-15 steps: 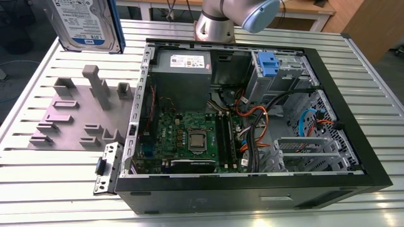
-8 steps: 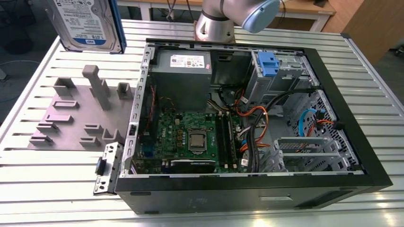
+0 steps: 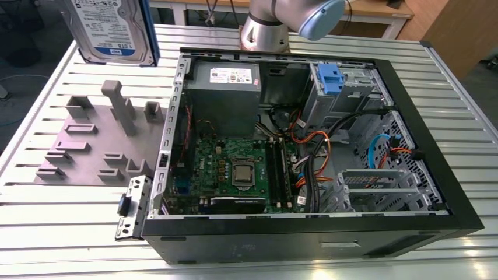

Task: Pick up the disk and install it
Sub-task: 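Pick up the disk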

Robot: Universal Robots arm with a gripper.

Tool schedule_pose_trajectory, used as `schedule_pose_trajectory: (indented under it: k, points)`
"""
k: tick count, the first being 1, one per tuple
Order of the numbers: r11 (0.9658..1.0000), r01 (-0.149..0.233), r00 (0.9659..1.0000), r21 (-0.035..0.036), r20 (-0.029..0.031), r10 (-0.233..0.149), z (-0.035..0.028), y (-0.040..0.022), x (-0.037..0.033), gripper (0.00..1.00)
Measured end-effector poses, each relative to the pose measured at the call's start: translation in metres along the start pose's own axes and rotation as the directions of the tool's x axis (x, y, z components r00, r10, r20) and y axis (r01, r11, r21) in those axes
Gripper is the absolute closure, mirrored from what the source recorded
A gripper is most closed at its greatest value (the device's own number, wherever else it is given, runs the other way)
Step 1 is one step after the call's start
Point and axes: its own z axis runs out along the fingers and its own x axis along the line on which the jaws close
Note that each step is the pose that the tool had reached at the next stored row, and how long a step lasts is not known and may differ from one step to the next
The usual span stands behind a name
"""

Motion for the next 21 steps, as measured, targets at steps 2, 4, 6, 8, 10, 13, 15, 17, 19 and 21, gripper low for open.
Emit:
schedule_pose_trajectory:
  k: [2,4,6,8,10,13,15,17,19,21]
  points:
    - [1.0,0.0,1.0,0.0001,0.0001,0.0,0.0,-0.002,-0.0001,0.64]
    - [1.0,0.0,1.0,0.0,0.0,0.0,-0.0001,-0.0038,-0.0001,0.64]
    - [1.0,0.0,1.0,0.0,0.0,0.0,-0.0001,-0.0056,-0.0002,0.64]
    - [1.0,0.0,1.0,0.0,0.0,0.0,-0.0001,-0.0076,-0.0002,0.64]
    - [1.0,0.0,1.0,0.0,0.0001,0.0,-0.0001,-0.0095,-0.0003,0.64]
    - [1.0,0.0,1.0,0.0,0.0001,0.0,-0.0001,-0.0126,-0.0004,0.64]
    - [1.0,0.0,1.0,0.0,0.0,0.0,-0.0002,-0.0143,-0.0004,0.64]
    - [1.0,0.0,1.0,0.0,0.0,0.0,-0.0002,-0.0158,-0.0005,0.64]
    - [1.0,0.0,1.0,0.0001,0.0,0.0,-0.0002,-0.0174,-0.0005,0.64]
    - [1.0,0.0,1.0,0.0001,0.0001,0.0,-0.0002,-0.0188,-0.0006,0.64]
